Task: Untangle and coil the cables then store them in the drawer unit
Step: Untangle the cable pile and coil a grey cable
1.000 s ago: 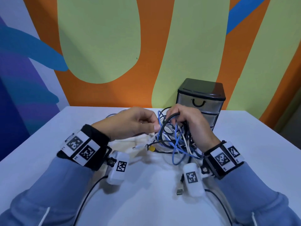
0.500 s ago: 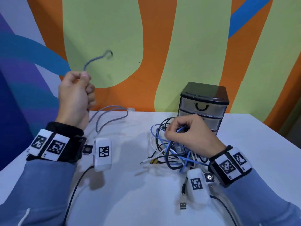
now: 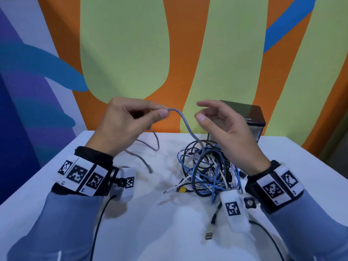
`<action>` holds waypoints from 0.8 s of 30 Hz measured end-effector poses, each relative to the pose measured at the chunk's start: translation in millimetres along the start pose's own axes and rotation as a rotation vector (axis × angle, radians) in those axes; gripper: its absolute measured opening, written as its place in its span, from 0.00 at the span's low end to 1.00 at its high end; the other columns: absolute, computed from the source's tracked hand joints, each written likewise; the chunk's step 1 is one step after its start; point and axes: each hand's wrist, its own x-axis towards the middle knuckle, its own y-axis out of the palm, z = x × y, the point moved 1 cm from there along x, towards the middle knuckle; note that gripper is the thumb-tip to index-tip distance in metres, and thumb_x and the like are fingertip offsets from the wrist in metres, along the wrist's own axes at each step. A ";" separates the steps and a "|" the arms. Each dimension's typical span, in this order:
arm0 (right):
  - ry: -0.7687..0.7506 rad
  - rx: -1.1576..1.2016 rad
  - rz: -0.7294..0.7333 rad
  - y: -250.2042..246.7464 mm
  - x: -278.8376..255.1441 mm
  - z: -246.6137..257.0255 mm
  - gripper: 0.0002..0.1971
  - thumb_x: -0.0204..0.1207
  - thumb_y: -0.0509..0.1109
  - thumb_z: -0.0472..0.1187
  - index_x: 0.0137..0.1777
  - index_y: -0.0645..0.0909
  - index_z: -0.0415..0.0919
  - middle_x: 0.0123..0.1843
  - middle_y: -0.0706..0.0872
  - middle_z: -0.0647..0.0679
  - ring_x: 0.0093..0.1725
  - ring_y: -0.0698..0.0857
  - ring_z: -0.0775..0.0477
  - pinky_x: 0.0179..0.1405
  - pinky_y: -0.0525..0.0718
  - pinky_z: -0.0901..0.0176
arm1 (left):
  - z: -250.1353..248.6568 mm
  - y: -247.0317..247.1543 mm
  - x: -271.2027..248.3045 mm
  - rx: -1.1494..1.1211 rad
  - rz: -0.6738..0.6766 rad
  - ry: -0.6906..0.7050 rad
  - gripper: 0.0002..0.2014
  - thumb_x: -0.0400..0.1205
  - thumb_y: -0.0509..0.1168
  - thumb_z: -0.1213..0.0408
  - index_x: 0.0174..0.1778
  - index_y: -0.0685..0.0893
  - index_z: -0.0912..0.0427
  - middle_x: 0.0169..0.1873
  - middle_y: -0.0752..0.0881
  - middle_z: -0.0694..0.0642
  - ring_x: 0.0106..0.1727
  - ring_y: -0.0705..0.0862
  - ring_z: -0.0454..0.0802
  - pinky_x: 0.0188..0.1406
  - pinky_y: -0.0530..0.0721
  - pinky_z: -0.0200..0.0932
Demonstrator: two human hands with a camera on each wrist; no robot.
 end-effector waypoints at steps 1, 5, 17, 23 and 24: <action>0.022 -0.019 0.064 4.6 4.7 7.7 0.18 0.87 0.72 0.50 0.75 0.82 0.52 0.59 0.91 0.50 0.64 0.88 0.51 0.66 0.87 0.45 | -2.2 2.0 -1.1 -0.017 0.044 -0.007 0.08 0.79 0.80 0.58 0.50 0.97 0.56 0.35 0.92 0.68 0.31 0.82 0.50 0.33 0.81 0.54; 0.255 0.107 0.370 29.8 16.0 35.6 0.16 0.91 0.65 0.53 0.61 0.84 0.39 0.38 0.86 0.44 0.33 0.84 0.46 0.29 0.80 0.55 | -15.6 9.4 -4.9 -0.043 0.200 0.035 0.07 0.78 0.82 0.61 0.49 0.98 0.59 0.32 0.92 0.64 0.31 0.82 0.62 0.32 0.81 0.57; 0.447 0.457 0.418 3.2 14.1 40.5 0.15 0.90 0.63 0.48 0.47 0.84 0.40 0.28 0.66 0.50 0.23 0.61 0.54 0.21 0.55 0.62 | -3.1 -30.2 0.8 -0.160 -0.030 -0.029 0.06 0.80 0.79 0.60 0.49 0.96 0.58 0.41 0.93 0.65 0.43 0.85 0.48 0.46 0.81 0.40; 0.457 0.505 0.566 31.4 22.4 48.8 0.21 0.90 0.58 0.57 0.55 0.84 0.41 0.32 0.70 0.47 0.22 0.62 0.54 0.22 0.51 0.59 | -4.1 -17.6 3.4 -0.069 0.005 0.115 0.10 0.82 0.78 0.65 0.57 0.95 0.64 0.31 0.80 0.63 0.34 0.73 0.47 0.36 0.70 0.40; 0.439 0.478 0.539 35.0 25.7 50.0 0.21 0.91 0.58 0.57 0.51 0.83 0.42 0.30 0.68 0.49 0.22 0.59 0.54 0.22 0.51 0.60 | -1.9 -16.6 4.3 -0.052 -0.004 0.123 0.10 0.82 0.78 0.64 0.58 0.95 0.63 0.31 0.79 0.63 0.34 0.72 0.49 0.35 0.70 0.42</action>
